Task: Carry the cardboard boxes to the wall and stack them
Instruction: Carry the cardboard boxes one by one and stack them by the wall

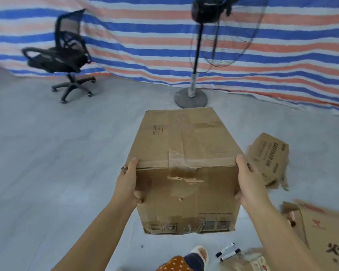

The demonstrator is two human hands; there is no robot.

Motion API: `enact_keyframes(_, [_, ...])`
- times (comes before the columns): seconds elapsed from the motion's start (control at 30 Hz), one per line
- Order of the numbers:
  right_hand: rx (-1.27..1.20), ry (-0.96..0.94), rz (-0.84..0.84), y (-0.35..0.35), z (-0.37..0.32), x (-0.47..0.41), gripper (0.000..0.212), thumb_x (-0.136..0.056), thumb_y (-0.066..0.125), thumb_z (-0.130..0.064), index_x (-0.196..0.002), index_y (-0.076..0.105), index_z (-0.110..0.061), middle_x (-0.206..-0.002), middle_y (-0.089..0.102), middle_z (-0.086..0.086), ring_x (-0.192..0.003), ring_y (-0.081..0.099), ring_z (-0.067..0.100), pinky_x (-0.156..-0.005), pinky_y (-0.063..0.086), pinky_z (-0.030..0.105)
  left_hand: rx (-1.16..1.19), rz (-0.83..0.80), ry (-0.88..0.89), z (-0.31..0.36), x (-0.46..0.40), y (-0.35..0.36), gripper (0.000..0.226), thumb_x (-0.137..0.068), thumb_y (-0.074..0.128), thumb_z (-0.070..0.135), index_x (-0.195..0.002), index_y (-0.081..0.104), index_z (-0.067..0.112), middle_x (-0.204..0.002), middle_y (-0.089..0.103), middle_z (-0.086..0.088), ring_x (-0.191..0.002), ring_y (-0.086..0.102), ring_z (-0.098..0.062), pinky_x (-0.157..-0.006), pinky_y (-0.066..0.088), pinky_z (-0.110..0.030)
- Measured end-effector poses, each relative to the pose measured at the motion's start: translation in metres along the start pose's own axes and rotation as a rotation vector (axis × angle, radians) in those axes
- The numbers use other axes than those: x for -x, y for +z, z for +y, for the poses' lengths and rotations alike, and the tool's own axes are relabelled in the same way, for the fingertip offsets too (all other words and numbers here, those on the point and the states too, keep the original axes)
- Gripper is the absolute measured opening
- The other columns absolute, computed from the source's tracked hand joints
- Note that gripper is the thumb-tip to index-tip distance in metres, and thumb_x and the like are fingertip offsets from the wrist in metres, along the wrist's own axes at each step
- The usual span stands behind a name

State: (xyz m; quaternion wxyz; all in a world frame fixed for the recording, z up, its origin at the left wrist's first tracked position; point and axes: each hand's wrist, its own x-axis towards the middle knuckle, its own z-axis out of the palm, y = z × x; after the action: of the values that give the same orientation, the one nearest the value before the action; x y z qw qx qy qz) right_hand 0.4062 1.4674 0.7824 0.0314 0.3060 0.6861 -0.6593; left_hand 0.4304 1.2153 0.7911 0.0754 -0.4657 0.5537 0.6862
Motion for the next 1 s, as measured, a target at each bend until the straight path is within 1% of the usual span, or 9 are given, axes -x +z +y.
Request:
enact_keyframes(0.1, [0.053, -0.038, -0.110, 0.066, 0.013, 0.032, 0.031, -0.096, 0.043, -0.046, -0.119, 0.058, -0.030, -0.107, 0.056, -0.007, -0.089, 0.046, 0.015, -0.053, 0.025, 0.022, 0.080, 0.084, -0.026, 0.003, -0.007, -0.082, 0.054, -0.092, 0.050, 0.048, -0.140, 0.039, 0.024, -0.142, 0.036, 0.001, -0.134, 0.032, -0.031, -0.097, 0.034, -0.069])
enact_keyframes(0.17, [0.096, -0.049, -0.182, 0.116, 0.021, 0.059, 0.034, -0.096, 0.043, -0.046, -0.121, 0.058, -0.029, -0.108, 0.054, -0.007, -0.089, 0.045, 0.014, -0.054, 0.027, 0.024, 0.132, 0.149, -0.014, 0.005, -0.008, -0.143, 0.053, -0.093, 0.049, 0.048, -0.139, 0.039, 0.023, -0.132, 0.039, 0.001, -0.124, 0.037, -0.028, -0.094, 0.037, -0.066])
enact_keyframes(0.23, [0.136, -0.042, -0.285, 0.168, 0.029, 0.091, 0.037, -0.097, 0.043, -0.045, -0.128, 0.056, -0.030, -0.117, 0.057, -0.008, -0.102, 0.050, 0.016, -0.068, 0.044, 0.029, 0.195, 0.228, -0.005, 0.004, -0.009, -0.204, 0.054, -0.094, 0.047, 0.048, -0.140, 0.038, 0.022, -0.122, 0.037, 0.003, -0.117, 0.038, -0.027, -0.092, 0.038, -0.065])
enact_keyframes(0.3, [0.158, -0.028, -0.380, 0.217, 0.039, 0.121, 0.039, -0.096, 0.043, -0.046, -0.131, 0.053, -0.032, -0.128, 0.056, -0.007, -0.118, 0.051, 0.019, -0.091, 0.044, 0.038, 0.252, 0.301, 0.002, 0.003, -0.006, -0.259, 0.054, -0.094, 0.047, 0.048, -0.140, 0.037, 0.022, -0.119, 0.036, 0.003, -0.122, 0.039, -0.030, -0.095, 0.038, -0.067])
enact_keyframes(0.47, [0.250, -0.067, -0.594, 0.314, 0.057, 0.192, 0.042, -0.097, 0.043, -0.046, -0.135, 0.051, -0.029, -0.135, 0.053, -0.002, -0.115, 0.050, 0.020, -0.068, 0.035, 0.028, 0.410, 0.471, 0.033, -0.010, 0.016, -0.369, 0.034, -0.095, 0.045, 0.048, -0.121, 0.043, 0.025, -0.102, 0.049, 0.008, -0.081, 0.050, -0.017, -0.087, 0.042, -0.055])
enact_keyframes(0.63, [0.366, -0.120, -0.807, 0.377, 0.066, 0.243, 0.035, -0.093, 0.045, -0.048, -0.124, 0.056, -0.035, -0.126, 0.057, -0.005, -0.121, 0.050, 0.023, -0.100, 0.043, 0.047, 0.618, 0.586, 0.012, -0.029, 0.029, -0.434, 0.050, -0.094, 0.048, 0.047, -0.138, 0.041, 0.024, -0.115, 0.043, 0.003, -0.098, 0.043, -0.022, -0.094, 0.039, -0.060])
enact_keyframes(0.77, [0.412, -0.157, -0.908, 0.411, 0.064, 0.265, 0.015, -0.096, 0.045, -0.041, -0.099, 0.059, -0.039, -0.105, 0.058, -0.013, -0.112, 0.052, 0.019, -0.103, 0.042, 0.049, 0.710, 0.644, 0.000, -0.035, 0.031, -0.458, 0.051, -0.094, 0.048, 0.046, -0.140, 0.041, 0.022, -0.115, 0.043, 0.004, -0.097, 0.042, -0.020, -0.096, 0.037, -0.063])
enact_keyframes(0.87, [0.454, -0.162, -0.929, 0.441, 0.066, 0.273, 0.032, -0.096, 0.045, -0.042, -0.124, 0.058, -0.032, -0.121, 0.056, -0.008, -0.120, 0.049, 0.020, -0.105, 0.041, 0.050, 0.764, 0.668, -0.023, -0.034, 0.022, -0.473, 0.053, -0.095, 0.047, 0.045, -0.141, 0.038, 0.021, -0.118, 0.043, 0.001, -0.103, 0.042, -0.023, -0.099, 0.034, -0.067])
enact_keyframes(1.0, [0.484, -0.173, -0.955, 0.488, 0.066, 0.275, 0.035, -0.097, 0.044, -0.041, -0.129, 0.055, -0.031, -0.123, 0.055, -0.008, -0.119, 0.050, 0.019, -0.091, 0.041, 0.038, 0.779, 0.699, -0.058, -0.020, -0.002, -0.494, 0.055, -0.095, 0.046, 0.046, -0.143, 0.036, 0.021, -0.137, 0.042, -0.003, -0.130, 0.037, -0.032, -0.099, 0.030, -0.071])
